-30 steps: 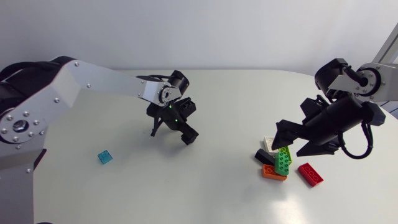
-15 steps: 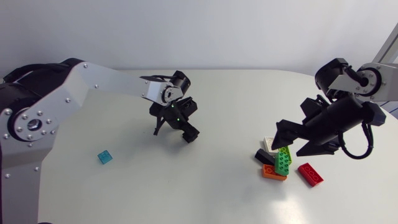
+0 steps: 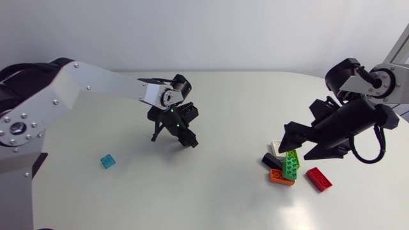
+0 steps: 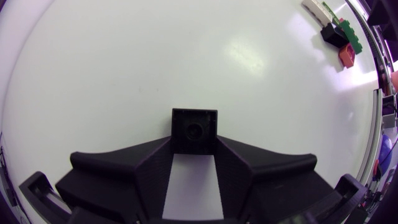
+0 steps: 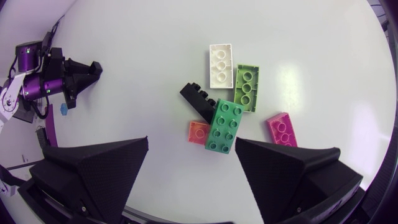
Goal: Sort duplo bricks by size, large to the right and small to the left
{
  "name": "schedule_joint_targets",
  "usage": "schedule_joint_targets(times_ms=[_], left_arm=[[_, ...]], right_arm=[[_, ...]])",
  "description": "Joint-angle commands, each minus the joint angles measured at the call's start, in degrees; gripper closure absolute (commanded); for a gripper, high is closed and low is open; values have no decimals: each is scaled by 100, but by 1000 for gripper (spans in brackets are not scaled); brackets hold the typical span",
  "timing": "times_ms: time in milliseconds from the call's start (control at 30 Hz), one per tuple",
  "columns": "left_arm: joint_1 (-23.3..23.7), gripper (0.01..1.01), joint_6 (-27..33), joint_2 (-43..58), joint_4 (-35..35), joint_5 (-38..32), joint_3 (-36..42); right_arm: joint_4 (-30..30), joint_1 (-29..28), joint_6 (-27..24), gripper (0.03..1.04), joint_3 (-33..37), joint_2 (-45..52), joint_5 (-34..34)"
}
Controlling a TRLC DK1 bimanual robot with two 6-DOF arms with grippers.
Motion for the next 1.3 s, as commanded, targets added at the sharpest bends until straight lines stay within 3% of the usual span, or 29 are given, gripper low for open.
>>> schedule_joint_targets(times_ms=[0,333,467,567,1267], left_arm=[[233,770,180,-426,-100,38,-516],[1428,769,751,-2096,14,82,-2265],[2017,767,1006,-2333,76,178,-2740],[2175,766,1067,-2386,243,196,-2995],[3054,754,1665,-2166,427,205,-3056]], right_arm=[[-118,81,112,59,-166,-101,-36],[-65,371,235,59,-280,-189,-89],[-13,459,296,59,-342,-215,-221],[-13,486,314,59,-368,-233,-221],[-48,600,358,57,-342,-330,-221]])
